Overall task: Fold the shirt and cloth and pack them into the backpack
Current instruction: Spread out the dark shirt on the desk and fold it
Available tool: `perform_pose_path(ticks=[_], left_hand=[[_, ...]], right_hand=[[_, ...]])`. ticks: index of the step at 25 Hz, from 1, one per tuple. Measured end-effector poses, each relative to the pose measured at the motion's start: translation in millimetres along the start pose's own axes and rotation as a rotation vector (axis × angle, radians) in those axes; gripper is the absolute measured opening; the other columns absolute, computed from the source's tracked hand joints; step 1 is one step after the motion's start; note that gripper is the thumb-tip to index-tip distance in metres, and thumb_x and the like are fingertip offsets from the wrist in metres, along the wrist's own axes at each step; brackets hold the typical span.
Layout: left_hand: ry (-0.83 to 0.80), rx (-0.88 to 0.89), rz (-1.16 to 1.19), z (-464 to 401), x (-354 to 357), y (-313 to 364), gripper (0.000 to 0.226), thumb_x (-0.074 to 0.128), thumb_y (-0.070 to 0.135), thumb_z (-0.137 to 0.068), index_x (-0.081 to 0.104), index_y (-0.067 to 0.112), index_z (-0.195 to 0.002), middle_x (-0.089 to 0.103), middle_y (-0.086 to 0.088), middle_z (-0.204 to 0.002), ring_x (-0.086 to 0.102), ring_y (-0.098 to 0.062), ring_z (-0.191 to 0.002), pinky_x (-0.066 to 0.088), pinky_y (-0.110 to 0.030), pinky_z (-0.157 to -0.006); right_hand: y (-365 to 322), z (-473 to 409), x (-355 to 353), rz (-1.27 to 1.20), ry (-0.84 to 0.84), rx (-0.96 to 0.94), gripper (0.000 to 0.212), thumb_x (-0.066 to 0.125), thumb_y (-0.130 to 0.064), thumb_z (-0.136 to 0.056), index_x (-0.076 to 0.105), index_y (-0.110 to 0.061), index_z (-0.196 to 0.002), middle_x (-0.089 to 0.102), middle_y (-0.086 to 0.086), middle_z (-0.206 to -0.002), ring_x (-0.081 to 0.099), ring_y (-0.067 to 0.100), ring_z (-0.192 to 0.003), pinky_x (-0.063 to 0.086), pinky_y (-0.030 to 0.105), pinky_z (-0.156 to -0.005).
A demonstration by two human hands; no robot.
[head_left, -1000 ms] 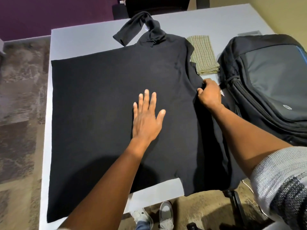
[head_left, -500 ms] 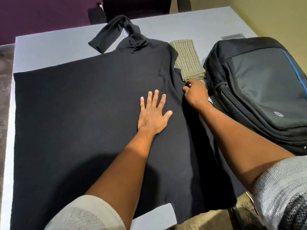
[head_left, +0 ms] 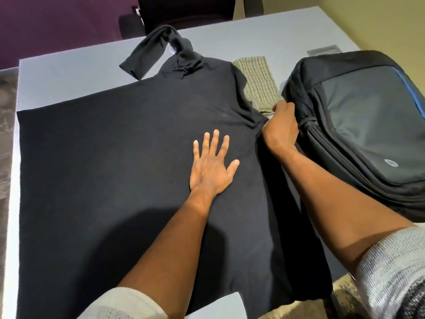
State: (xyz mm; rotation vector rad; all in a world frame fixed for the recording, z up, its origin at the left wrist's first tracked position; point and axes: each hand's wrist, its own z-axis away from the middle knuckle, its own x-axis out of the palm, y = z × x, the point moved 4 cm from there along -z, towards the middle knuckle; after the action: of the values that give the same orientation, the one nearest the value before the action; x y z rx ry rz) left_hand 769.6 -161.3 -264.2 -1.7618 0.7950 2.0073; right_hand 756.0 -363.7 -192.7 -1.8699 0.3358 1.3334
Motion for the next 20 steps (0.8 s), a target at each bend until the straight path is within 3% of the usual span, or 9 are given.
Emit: perform_pose_path(ticks=[2,4,6,8,12,16,20], left_hand=[[-0.006,-0.005,-0.005,1,2,0,0.074,0.017,0.063,-0.099,0.001,0.026,-0.161,-0.009,-0.005,-0.168,-0.013,-0.027,-0.154,-0.003,-0.054,-0.123],[0.006,-0.009,0.003,1,2,-1,0.074,0.019,0.062,-0.099,-0.001,0.025,-0.161,-0.010,-0.005,-0.168,-0.012,-0.027,-0.154,-0.003,-0.054,-0.124],[0.033,0.018,0.078,1,-2,-1,0.075,0.025,0.058,-0.100,-0.004,0.024,-0.160,-0.013,-0.005,-0.168,-0.013,-0.025,-0.154,-0.003,-0.052,-0.124],[0.054,0.069,0.221,5,-6,-5,0.076,0.035,0.051,-0.101,-0.004,0.024,-0.161,-0.013,-0.003,-0.168,-0.013,-0.023,-0.154,-0.004,-0.048,-0.125],[0.050,0.087,0.301,55,-14,-28,0.077,0.043,0.044,-0.101,-0.001,0.025,-0.161,-0.010,0.001,-0.168,-0.013,-0.019,-0.154,-0.004,-0.047,-0.125],[0.020,0.018,0.235,154,-16,-51,0.075,0.037,0.050,-0.101,0.001,0.025,-0.161,-0.008,0.003,-0.169,-0.012,-0.018,-0.154,-0.003,-0.049,-0.125],[-0.050,-0.147,0.081,265,-4,-92,0.075,0.025,0.060,-0.098,0.009,0.023,-0.161,-0.003,0.001,-0.169,-0.006,-0.022,-0.155,0.008,-0.055,-0.124]], right_hand=[[-11,22,5,-0.040,0.005,-0.227,0.024,0.050,-0.008,-0.087,0.053,-0.007,-0.111,0.052,0.015,-0.117,0.054,0.038,-0.102,0.046,0.045,-0.078],[-11,55,20,-0.040,-0.124,-0.420,0.036,0.054,-0.014,-0.089,0.054,-0.009,-0.125,0.053,0.012,-0.130,0.053,0.034,-0.114,0.047,0.048,-0.093],[0,86,34,0.002,-0.228,-0.445,0.052,0.059,-0.018,-0.091,0.048,-0.009,-0.141,0.045,0.013,-0.149,0.044,0.031,-0.135,0.038,0.045,-0.111],[12,110,38,0.030,-0.251,-0.405,0.057,0.058,-0.021,-0.094,0.042,-0.007,-0.148,0.036,0.013,-0.158,0.031,0.031,-0.147,0.027,0.046,-0.120],[26,158,24,0.054,-0.308,-0.380,0.061,0.056,-0.024,-0.097,0.035,-0.009,-0.153,0.026,0.010,-0.163,0.019,0.029,-0.152,0.015,0.043,-0.125],[21,225,3,0.055,-0.421,-0.505,0.062,0.054,-0.030,-0.099,0.033,-0.012,-0.154,0.024,0.007,-0.164,0.018,0.027,-0.153,0.014,0.043,-0.125],[25,300,-11,0.079,-0.558,-0.679,0.065,0.049,-0.044,-0.098,0.032,-0.019,-0.156,0.022,0.000,-0.165,0.016,0.023,-0.153,0.016,0.043,-0.124]])
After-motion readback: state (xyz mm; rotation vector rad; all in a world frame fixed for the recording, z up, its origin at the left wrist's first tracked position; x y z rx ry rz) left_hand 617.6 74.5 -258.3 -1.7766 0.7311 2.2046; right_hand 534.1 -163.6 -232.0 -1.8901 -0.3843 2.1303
